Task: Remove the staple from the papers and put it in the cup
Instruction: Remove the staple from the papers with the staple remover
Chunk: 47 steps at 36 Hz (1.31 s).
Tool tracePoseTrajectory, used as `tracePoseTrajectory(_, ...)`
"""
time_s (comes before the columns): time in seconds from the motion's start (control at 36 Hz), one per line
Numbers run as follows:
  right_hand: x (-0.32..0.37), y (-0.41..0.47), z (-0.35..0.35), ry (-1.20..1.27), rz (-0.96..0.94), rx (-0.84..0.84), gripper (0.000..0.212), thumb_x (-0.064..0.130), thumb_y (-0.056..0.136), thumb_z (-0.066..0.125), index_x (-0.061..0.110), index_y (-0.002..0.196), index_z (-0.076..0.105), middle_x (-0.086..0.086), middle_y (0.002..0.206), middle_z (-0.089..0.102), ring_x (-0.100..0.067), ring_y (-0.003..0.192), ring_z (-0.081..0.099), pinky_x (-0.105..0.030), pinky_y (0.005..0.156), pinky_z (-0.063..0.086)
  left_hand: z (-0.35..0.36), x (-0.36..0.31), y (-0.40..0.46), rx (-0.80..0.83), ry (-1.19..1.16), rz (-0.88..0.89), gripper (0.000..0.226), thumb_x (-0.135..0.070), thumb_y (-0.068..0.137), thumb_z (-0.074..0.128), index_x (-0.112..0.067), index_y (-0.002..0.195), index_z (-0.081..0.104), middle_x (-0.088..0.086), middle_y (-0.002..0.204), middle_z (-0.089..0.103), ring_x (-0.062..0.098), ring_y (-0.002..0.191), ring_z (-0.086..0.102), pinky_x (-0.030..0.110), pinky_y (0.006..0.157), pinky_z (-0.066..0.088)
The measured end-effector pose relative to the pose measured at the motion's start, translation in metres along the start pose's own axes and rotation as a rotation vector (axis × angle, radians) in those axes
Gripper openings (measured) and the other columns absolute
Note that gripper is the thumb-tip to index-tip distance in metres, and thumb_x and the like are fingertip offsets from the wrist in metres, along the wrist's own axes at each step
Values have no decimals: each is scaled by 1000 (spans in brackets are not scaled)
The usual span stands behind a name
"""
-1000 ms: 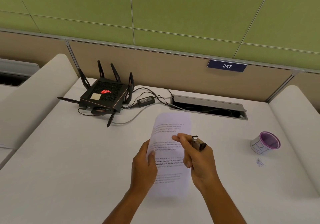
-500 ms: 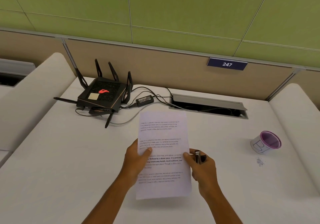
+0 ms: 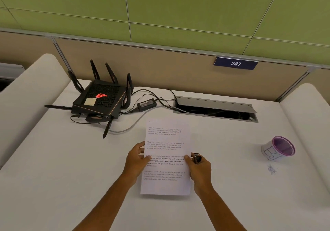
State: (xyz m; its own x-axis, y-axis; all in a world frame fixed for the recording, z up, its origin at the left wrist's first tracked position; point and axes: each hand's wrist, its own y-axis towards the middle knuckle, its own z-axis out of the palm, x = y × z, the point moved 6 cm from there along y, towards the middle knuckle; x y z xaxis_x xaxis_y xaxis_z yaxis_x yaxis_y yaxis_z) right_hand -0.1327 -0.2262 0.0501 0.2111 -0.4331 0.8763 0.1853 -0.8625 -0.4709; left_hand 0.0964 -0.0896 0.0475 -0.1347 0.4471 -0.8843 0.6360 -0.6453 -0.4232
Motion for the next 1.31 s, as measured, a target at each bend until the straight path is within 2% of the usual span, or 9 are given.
tracePoseTrajectory(0.11, -6, 25, 12, -34, 19, -4, 5, 17, 90, 79, 15, 90, 74, -6, 91, 79, -26, 84, 73, -45, 80, 63, 0, -1, 27, -13, 28, 28, 52, -10, 98, 72, -24, 144, 54, -3, 124, 69, 13, 96, 72, 19, 63, 62)
tracePoseTrajectory(0.17, -6, 39, 19, -72, 11, -5, 7, 18, 91, 78, 13, 90, 73, -6, 91, 78, -25, 84, 72, -40, 77, 62, 0, -2, 42, -29, 46, 37, 51, -10, 98, 72, -24, 144, 54, 0, 127, 70, 16, 99, 73, 23, 69, 64)
tracePoseTrajectory(0.25, -5, 60, 31, -118, 7, -2, 5, 20, 91, 78, 17, 92, 73, -3, 94, 77, -22, 85, 71, -35, 74, 59, 1, -5, 66, -36, 85, 50, 51, -10, 99, 71, -24, 144, 55, 4, 133, 70, 26, 108, 73, 38, 84, 66)
tracePoseTrajectory(0.36, 0, 82, 45, -197, -14, 5, 9, 16, 92, 76, 23, 93, 70, 2, 96, 75, -17, 90, 71, -30, 77, 56, 4, -8, 91, -32, 136, 64, 50, -10, 99, 70, -25, 144, 54, 6, 138, 69, 30, 113, 72, 43, 89, 66)
tracePoseTrajectory(0.5, 0, 106, 51, -290, -23, -39, 12, 22, 90, 78, 26, 93, 67, 4, 94, 73, -18, 90, 71, -36, 83, 59, 5, -6, 112, -49, 240, 103, 49, -15, 99, 71, -24, 144, 53, 6, 141, 68, 31, 117, 72, 48, 90, 66)
tracePoseTrajectory(0.69, 4, 121, 51, -469, -65, -92, 13, 32, 88, 78, 27, 88, 66, 11, 88, 71, -15, 83, 69, -35, 74, 59, 7, -5, 128, -84, 420, 168, 55, -18, 97, 74, -21, 147, 51, 7, 143, 59, 23, 112, 67, 33, 85, 60)
tracePoseTrajectory(0.83, 6, 122, 55, -566, -76, -108, 16, 37, 88, 77, 29, 90, 64, 16, 85, 67, -12, 79, 66, -32, 70, 56, 8, 1, 137, -85, 491, 191, 58, -20, 96, 75, -25, 148, 50, 4, 146, 53, 27, 118, 68, 36, 88, 63)
tracePoseTrajectory(1.0, 4, 124, 56, -614, -78, -131, 19, 38, 85, 77, 28, 86, 61, 14, 83, 67, -10, 76, 64, -33, 70, 56, 6, 6, 142, -114, 552, 208, 60, -21, 94, 77, -21, 148, 51, 7, 150, 51, 29, 130, 60, 49, 102, 61)
tracePoseTrajectory(1.31, 2, 123, 57, -620, -106, -124, 20, 39, 86, 77, 30, 93, 60, 15, 86, 66, -11, 79, 64, -33, 71, 57, 9, 10, 142, -123, 534, 225, 56, -14, 93, 78, -13, 145, 58, 10, 152, 52, 32, 134, 58, 48, 107, 59)
